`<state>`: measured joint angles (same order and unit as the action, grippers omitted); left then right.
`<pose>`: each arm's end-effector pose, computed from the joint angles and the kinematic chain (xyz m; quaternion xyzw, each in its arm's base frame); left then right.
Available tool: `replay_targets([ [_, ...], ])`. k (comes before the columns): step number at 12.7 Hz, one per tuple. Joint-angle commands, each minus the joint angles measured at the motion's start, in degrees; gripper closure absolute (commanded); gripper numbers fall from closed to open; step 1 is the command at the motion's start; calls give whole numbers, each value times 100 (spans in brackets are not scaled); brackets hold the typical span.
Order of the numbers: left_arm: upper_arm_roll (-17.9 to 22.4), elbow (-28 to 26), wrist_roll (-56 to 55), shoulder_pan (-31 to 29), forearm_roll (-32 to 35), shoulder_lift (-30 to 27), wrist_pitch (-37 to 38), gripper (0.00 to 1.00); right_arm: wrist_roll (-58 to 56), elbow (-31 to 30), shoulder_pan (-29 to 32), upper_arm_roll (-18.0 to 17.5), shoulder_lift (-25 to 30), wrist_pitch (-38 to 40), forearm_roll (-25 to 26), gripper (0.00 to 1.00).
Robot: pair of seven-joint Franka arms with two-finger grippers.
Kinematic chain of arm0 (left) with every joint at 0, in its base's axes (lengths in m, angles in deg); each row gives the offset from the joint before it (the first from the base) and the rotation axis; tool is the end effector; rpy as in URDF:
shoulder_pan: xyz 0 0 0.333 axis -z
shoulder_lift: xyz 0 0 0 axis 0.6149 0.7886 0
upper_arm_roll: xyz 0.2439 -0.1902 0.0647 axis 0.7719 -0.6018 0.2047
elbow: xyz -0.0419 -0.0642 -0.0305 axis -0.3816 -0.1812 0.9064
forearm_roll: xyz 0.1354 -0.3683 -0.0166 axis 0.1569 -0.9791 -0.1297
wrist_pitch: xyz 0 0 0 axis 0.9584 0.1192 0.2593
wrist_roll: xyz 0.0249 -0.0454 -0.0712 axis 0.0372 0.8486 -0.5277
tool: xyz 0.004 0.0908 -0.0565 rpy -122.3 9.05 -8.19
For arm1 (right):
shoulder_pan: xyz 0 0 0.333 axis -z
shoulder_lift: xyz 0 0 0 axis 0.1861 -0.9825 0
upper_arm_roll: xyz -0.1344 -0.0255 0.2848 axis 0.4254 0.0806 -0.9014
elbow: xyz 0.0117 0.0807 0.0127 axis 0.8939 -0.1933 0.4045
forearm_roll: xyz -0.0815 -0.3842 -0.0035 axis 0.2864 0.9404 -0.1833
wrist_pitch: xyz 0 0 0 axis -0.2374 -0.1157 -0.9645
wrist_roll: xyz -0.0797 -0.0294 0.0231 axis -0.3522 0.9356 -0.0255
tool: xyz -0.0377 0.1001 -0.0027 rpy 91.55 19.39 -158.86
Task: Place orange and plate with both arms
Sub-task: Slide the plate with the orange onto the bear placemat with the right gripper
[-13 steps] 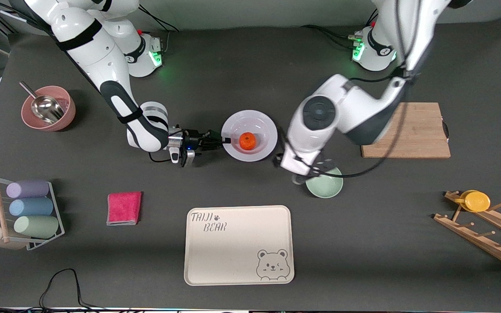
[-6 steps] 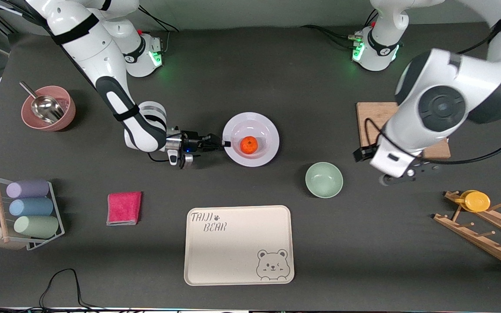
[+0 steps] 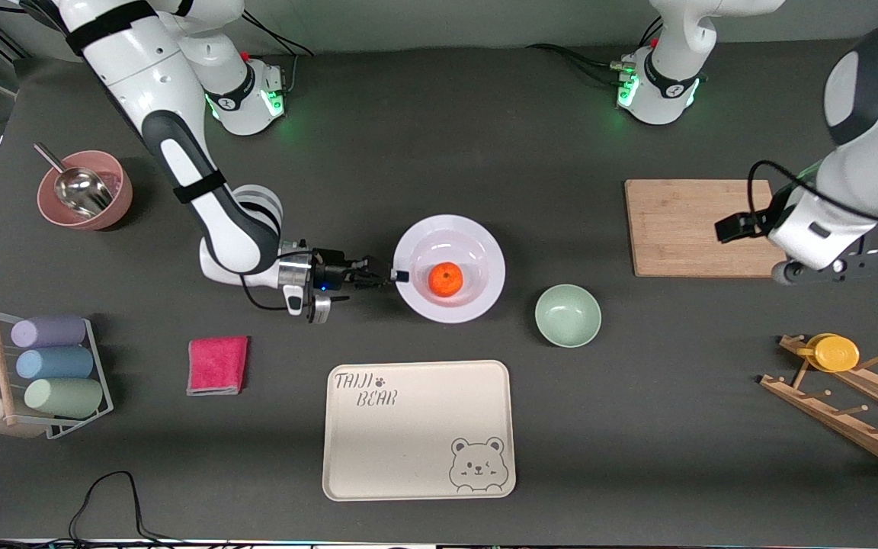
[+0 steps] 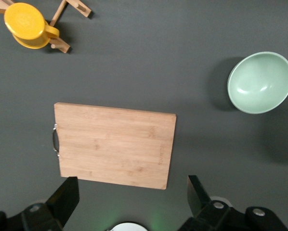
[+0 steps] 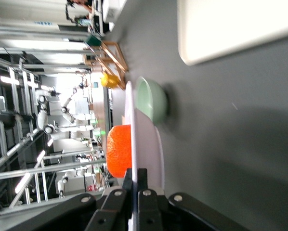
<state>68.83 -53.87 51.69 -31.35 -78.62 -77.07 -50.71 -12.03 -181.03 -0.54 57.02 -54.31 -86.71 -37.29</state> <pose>0.5468 -0.0488 0.5284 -0.9951 -0.0345 0.0858 0.0347 0.5537 0.2739 0.2314 -0.8188 0.0255 -0.0059 0.5735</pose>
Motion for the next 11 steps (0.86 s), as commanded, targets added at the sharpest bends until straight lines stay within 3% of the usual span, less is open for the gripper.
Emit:
replay_targets([
  [1, 4, -245, 607, -350, 28, -384, -65, 0, 964, 1111, 80, 16, -254, 65, 437, 100],
  [6, 57, -254, 749, -465, 230, -823, 164, 0, 1931, 3228, 230, 147, -1219, 399, 797, 100],
  [8, -57, 52, 950, -737, 204, -588, -64, 0, 2625, 4273, 247, 366, -1904, 426, 1245, 100],
  [11, -75, 335, 907, -676, 239, -393, 216, 0, 2874, 5952, 239, 586, -3309, 313, 1414, 100],
])
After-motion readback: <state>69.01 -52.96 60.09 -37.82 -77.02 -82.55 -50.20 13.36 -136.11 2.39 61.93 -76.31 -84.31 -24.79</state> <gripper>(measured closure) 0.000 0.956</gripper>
